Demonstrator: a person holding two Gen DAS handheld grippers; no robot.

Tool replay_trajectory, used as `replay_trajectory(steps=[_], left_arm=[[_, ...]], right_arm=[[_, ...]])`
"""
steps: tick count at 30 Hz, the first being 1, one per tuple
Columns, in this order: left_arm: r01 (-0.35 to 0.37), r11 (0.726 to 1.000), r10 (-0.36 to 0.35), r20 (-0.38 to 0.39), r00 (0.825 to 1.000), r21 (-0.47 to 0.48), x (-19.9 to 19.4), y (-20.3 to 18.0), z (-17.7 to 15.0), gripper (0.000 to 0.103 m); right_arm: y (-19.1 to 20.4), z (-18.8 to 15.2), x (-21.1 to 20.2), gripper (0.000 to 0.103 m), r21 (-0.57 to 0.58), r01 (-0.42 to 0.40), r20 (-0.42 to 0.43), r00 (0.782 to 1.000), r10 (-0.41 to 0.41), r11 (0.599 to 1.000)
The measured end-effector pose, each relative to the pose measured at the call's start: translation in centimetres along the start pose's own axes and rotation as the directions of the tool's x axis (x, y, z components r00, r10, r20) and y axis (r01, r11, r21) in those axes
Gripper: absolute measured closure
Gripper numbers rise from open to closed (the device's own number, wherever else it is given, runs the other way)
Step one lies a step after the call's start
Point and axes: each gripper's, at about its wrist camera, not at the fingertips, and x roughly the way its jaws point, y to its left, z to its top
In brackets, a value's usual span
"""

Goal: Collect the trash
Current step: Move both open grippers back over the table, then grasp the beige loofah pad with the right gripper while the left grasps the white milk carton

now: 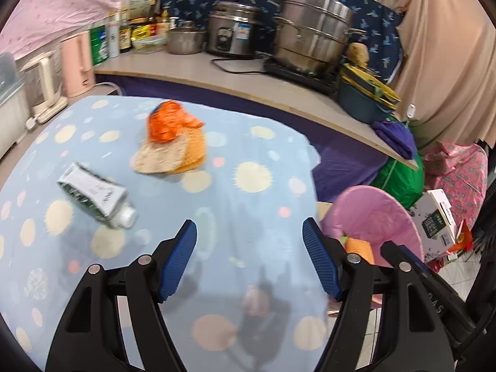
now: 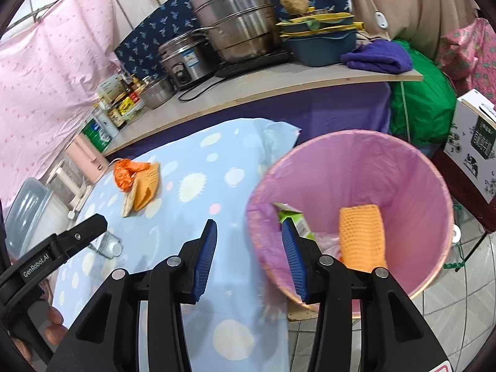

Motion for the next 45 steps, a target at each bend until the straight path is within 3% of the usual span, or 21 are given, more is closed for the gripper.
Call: replay_trajectory(steps=[10, 23, 30, 34, 43, 45], left_arm=[[-0.139, 0.985, 0.140, 0.000, 0.990, -0.105, -1.7, 9.0, -1.1, 0.031], [-0.222, 0.947, 0.222, -0.025, 0.975, -0.231, -1.7, 17.9, -0.8, 0.031], [-0.233, 0.935, 0.230, -0.042, 0.972, -0.266, -0.7, 20.7, -0.2, 0.030], [-0.245, 0.928, 0.242, -0.045, 0.969, -0.282, -0.2, 21.8, 0.1, 0.024], [-0.238, 0.930, 0.232, -0.055, 0.971, -0.281, 0.8, 22.7, 0.5, 0.024], [-0.231, 0.931, 0.224, -0.059, 0.973, -0.281, 1.1, 22.6, 0.5, 0.024]], right_arm=[[6.7, -1.3, 2.7, 0.060, -0.091, -0.080, -0.066, 0.995, 0.074, 0.993], [15.9, -1.8, 9.0, 0.060, -0.189, -0.181, -0.149, 0.977, 0.154, 0.965], [18.9, -0.4, 13.4, 0.060, -0.181, -0.214, -0.175, 0.967, 0.182, 0.960], [20.3, 0.6, 15.8, 0.060, -0.183, -0.221, -0.183, 0.965, 0.188, 0.958], [21.6, 1.5, 19.7, 0.060, -0.170, -0.216, -0.209, 0.961, 0.179, 0.961], [21.6, 1.4, 20.1, 0.067, -0.168, -0.217, -0.215, 0.960, 0.179, 0.962]])
